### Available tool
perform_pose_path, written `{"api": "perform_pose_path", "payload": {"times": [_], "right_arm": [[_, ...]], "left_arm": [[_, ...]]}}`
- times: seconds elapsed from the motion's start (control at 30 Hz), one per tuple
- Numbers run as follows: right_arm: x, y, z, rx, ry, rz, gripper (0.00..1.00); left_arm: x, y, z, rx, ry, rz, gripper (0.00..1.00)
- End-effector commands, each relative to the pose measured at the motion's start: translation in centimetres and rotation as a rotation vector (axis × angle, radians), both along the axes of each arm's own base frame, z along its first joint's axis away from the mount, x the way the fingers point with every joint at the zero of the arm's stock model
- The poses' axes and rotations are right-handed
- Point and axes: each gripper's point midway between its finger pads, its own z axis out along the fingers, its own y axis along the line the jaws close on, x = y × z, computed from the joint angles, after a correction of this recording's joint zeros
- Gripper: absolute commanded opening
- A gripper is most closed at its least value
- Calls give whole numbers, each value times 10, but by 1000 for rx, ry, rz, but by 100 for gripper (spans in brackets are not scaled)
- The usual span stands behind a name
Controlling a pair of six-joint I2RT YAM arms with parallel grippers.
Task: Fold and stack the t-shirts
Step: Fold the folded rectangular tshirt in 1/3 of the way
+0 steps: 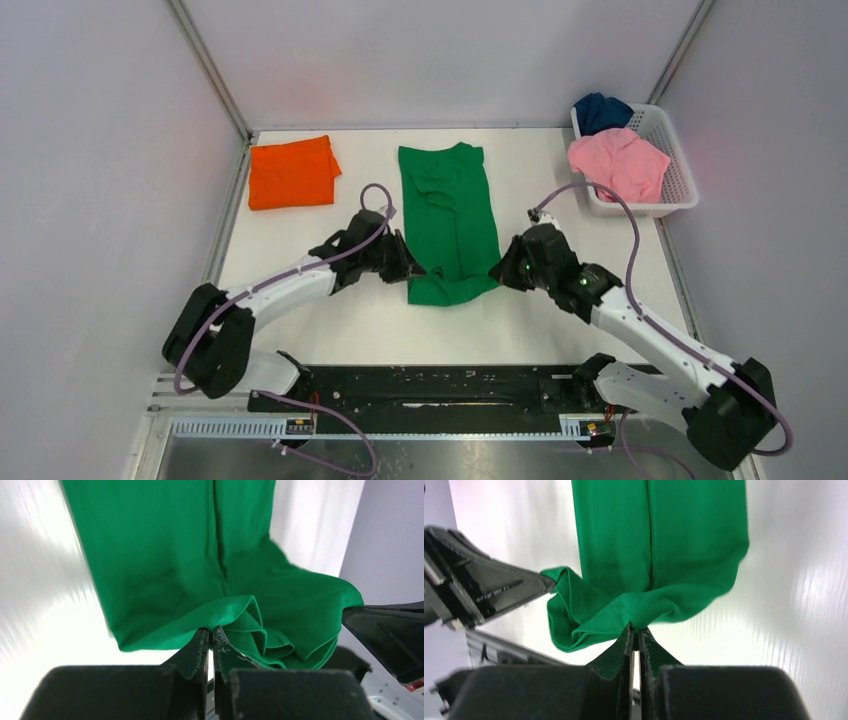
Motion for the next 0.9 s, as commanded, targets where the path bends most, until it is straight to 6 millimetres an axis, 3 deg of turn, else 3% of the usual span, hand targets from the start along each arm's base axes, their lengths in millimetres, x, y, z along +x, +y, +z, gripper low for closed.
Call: {"api": "perform_pose_path", "payload": {"times": [0.0,0.17,0.43,0.77,0.83,0.87], "right_arm": [[65,5,26,28,-77,-51,2],[117,12,36,29,-67,-55,2],[188,13,27,54,-22,-73,5],[237,9,-5,70,34,-89,12],[245,6,-9,60,37,-88,18],[248,5,-11,56,40,-94,28]], "left_arm": [[52,-1,27,-27,-83,0,0],[105,12,24,29,-71,68,0],[172,31,8,116,-54,151,2],[218,36,-10,184,-61,190,7],[224,38,-13,194,-61,203,15],[227,39,-12,195,-64,208,23]]}}
